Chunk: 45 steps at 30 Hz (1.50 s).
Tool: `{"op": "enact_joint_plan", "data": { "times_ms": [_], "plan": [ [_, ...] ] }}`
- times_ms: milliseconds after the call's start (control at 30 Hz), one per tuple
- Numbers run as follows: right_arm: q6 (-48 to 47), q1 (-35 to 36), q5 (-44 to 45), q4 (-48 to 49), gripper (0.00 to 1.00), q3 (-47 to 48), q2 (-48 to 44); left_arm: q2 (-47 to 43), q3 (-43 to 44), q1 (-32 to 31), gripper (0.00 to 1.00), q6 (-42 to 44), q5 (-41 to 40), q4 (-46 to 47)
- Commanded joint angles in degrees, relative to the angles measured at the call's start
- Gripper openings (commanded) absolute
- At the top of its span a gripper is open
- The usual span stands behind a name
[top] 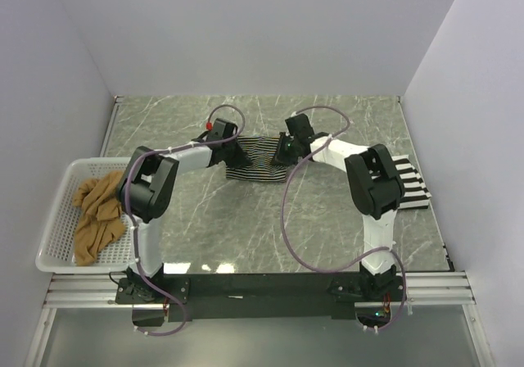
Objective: Fold and stack the tank tops
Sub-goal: Fold the tank top, then neatly place the folded tank top to the corner
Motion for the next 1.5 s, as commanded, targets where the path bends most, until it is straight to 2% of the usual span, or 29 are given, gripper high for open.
{"op": "enact_joint_plan", "data": {
  "times_ms": [0,133,200,267,500,667,800,967,1100,1233,1367,1467],
  "plan": [
    [-0.2,-1.8,1.4,0.4,0.2,4.6,2.6,2.0,4.8,0.1,0.01,2.1,-3.0,-1.2],
    [0.1,-2.7,0.8,0.8,0.2,3.6,3.6,4.8,7.6,0.1,0.01,1.5,-7.7,-6.7],
    [-0.1,-2.6,1.0,1.5,0.21,1.9,2.7,4.5,6.0,0.1,0.01,0.0,-7.7,-5.6],
    [-0.6,-2.7,1.3,1.4,0.23,0.1,1.4,3.7,1.6,0.1,0.01,-1.5,-7.7,-4.5],
    [-3.1,-3.6,5.9,0.1,0.44,-6.2,-5.9,-3.3,-12.7,-2.3,0.01,-8.5,-8.3,3.0],
    [-2.7,-5.4,10.4,-1.8,0.57,-11.5,-16.9,-7.0,-19.4,-7.1,0.01,-13.7,-8.5,6.9],
    [-0.5,-7.0,11.4,-0.5,0.64,-22.0,-27.9,-8.4,-24.0,-11.1,0.01,-20.4,-7.4,11.4],
    [3.1,-7.1,11.9,2.4,0.7,-35.8,-42.4,-8.5,-23.1,-17.0,0.03,-25.1,-7.4,13.4],
    [3.5,-7.4,14.0,3.9,0.78,-46.6,-51.8,-5.6,-15.2,-22.3,0.03,-22.6,-7.7,8.4],
    [3.9,-9.5,12.5,3.9,0.82,-51.4,-54.7,-4.5,-15.1,-22.0,0.02,-22.8,-7.7,7.3],
    [8.9,-10.0,9.0,5.7,0.83,-56.6,-58.9,-4.1,-16.9,-22.0,0.01,-24.4,-6.6,10.2],
    [9.3,-10.0,11.0,5.4,0.85,-58.5,-62.0,-4.2,-17.2,-21.9,0.01,-23.3,-6.6,9.6]
  ]
}}
